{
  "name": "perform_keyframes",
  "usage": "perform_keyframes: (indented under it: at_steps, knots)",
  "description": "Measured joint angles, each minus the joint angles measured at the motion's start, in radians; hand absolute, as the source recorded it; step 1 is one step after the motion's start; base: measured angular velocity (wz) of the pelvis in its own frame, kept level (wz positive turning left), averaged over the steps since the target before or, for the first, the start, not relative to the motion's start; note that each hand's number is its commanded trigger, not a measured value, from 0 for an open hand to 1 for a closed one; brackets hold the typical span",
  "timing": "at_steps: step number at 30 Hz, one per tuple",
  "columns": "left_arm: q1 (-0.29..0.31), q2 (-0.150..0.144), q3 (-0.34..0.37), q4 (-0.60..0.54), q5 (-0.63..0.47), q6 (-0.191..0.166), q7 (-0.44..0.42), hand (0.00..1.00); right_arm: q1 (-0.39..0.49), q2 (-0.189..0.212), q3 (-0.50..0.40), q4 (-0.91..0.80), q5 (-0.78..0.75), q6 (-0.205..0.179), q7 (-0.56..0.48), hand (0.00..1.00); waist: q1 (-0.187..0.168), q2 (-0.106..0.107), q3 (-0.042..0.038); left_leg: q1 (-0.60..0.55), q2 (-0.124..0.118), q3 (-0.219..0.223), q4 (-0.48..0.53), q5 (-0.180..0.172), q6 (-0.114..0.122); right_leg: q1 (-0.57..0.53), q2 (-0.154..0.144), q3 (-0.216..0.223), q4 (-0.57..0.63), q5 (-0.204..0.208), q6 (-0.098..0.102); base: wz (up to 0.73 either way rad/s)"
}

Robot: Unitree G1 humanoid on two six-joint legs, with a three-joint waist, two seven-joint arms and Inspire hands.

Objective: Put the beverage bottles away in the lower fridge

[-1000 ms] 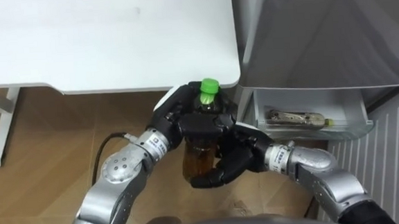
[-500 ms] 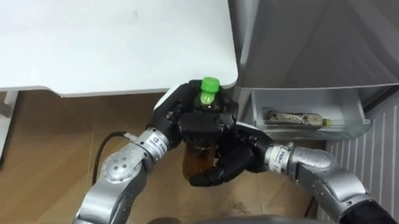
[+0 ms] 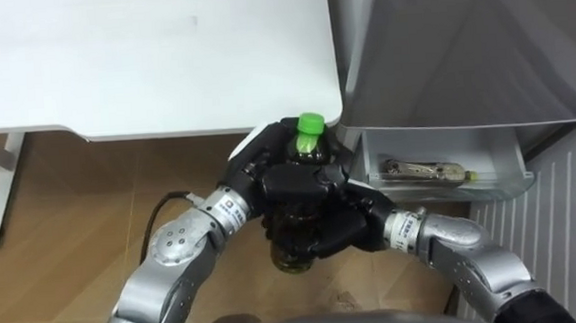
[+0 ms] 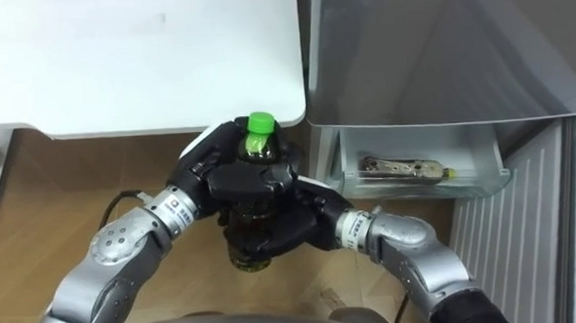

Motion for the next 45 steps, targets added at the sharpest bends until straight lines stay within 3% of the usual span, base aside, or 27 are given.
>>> perform_keyframes:
  at_steps: [3, 5, 6, 7, 41, 45]
  knots:
    - [0.000, 0.000, -0.004, 0.000, -0.010, 0.000, 0.000, 1.00, 0.000, 0.002, 0.002, 0.000, 0.003, 0.000, 0.001, 1.00, 0.000, 0.000, 0.0000, 0.000, 0.000, 0.000, 0.000, 0.000, 0.000, 0.000, 0.000, 0.000, 0.000, 0.000, 0.000, 0.00]
    - [0.000, 0.000, -0.005, 0.000, -0.014, -0.001, 0.000, 0.79, 0.000, 0.002, 0.003, 0.000, 0.005, 0.000, 0.001, 1.00, 0.000, -0.001, 0.0002, 0.000, 0.000, 0.001, 0.000, 0.000, 0.000, 0.000, 0.000, 0.000, 0.000, 0.000, 0.000, 0.00]
    - [0.000, 0.000, -0.005, 0.000, -0.026, 0.000, 0.001, 0.34, 0.000, 0.003, 0.003, 0.000, 0.006, -0.002, 0.001, 1.00, 0.000, -0.002, 0.0003, 0.000, 0.000, 0.001, 0.000, 0.000, 0.000, 0.000, 0.000, 0.000, 0.000, 0.000, 0.000, 0.00]
    - [0.000, 0.000, -0.007, 0.001, -0.038, 0.000, 0.004, 0.00, 0.000, 0.003, 0.004, 0.000, 0.007, -0.007, 0.001, 1.00, 0.001, -0.002, 0.0003, 0.000, 0.000, 0.001, 0.000, 0.000, 0.000, 0.000, 0.000, 0.000, 0.000, 0.000, 0.000, 0.00]
    - [-0.002, 0.014, 0.004, -0.018, -0.049, -0.006, 0.049, 0.00, 0.000, -0.031, 0.032, -0.003, 0.050, 0.000, -0.006, 1.00, 0.005, -0.002, -0.0015, -0.002, 0.000, -0.001, 0.002, 0.000, 0.000, -0.001, 0.001, 0.000, 0.000, 0.000, -0.001, 0.00]
    - [-0.024, 0.013, 0.015, -0.023, -0.047, -0.008, 0.051, 0.00, 0.000, -0.030, 0.031, -0.002, 0.049, 0.001, -0.006, 1.00, 0.007, 0.002, -0.0007, 0.001, 0.000, -0.001, 0.008, 0.000, 0.000, 0.007, 0.001, -0.001, 0.000, 0.001, -0.001, 0.00]
